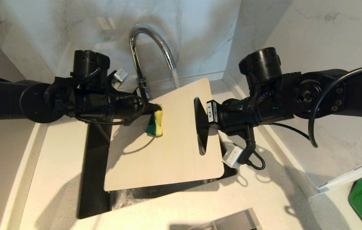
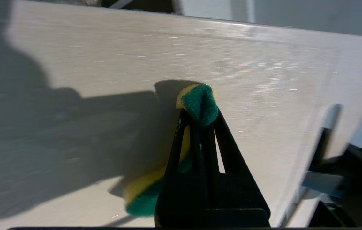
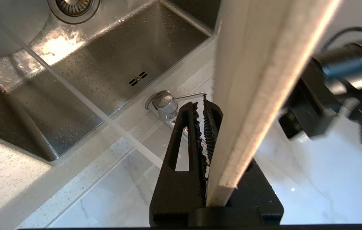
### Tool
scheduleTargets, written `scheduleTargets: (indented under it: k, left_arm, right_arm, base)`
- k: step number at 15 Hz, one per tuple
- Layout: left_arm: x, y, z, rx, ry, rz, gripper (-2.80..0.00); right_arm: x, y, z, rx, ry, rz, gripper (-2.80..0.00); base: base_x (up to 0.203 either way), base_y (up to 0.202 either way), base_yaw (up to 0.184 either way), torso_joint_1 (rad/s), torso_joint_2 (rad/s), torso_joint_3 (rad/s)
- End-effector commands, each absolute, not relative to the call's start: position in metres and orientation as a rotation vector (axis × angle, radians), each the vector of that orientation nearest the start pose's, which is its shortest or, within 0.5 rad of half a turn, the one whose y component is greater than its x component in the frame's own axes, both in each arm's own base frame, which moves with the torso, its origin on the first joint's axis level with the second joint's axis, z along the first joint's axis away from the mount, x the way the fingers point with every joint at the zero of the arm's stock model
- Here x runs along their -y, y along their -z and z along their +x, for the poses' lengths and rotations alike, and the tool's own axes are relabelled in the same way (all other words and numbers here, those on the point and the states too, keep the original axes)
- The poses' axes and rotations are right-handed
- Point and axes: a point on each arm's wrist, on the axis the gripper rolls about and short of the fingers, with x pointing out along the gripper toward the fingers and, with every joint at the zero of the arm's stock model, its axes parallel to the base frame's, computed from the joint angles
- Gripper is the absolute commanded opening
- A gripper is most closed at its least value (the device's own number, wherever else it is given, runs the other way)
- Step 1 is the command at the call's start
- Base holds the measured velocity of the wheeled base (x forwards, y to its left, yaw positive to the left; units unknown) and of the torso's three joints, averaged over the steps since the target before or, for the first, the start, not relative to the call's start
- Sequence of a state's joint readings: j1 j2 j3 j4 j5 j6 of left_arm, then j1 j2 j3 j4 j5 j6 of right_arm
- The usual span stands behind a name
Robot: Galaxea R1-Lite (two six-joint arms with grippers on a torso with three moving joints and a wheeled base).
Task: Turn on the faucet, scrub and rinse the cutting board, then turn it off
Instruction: Scrub the cutting board underwater
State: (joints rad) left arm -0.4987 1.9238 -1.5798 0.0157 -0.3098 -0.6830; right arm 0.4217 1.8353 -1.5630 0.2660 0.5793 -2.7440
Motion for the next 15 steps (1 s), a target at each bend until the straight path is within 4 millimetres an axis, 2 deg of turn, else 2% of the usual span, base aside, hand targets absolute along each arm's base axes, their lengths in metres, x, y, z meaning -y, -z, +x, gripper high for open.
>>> scheduleTargets:
  k: [1, 10, 15]
  left_arm:
    - [0.183, -0.246, 0.343, -0.654, 0.602, -0.603, -2.8]
    - [0.126, -0.201, 0.359, -0.734, 0.429, -0.579, -2.8]
    - [0.105, -0.164, 0.375, -0.737, 0.363, -0.594, -2.8]
  right_arm:
    - [-0.155, -0.264, 0.316, 1.148, -0.984, -2.328, -2.8]
    - [-0.156, -0.263, 0.316, 1.135, -0.992, -2.315, -2.8]
    - [-0.155, -0.263, 0.317, 1.13, -0.995, -2.312, -2.8]
  base:
    - [0.0, 0.0, 0.0, 0.0, 0.0, 0.0]
    - [0.0, 0.0, 0.0, 0.0, 0.0, 0.0]
    - [0.0, 0.0, 0.0, 0.0, 0.0, 0.0]
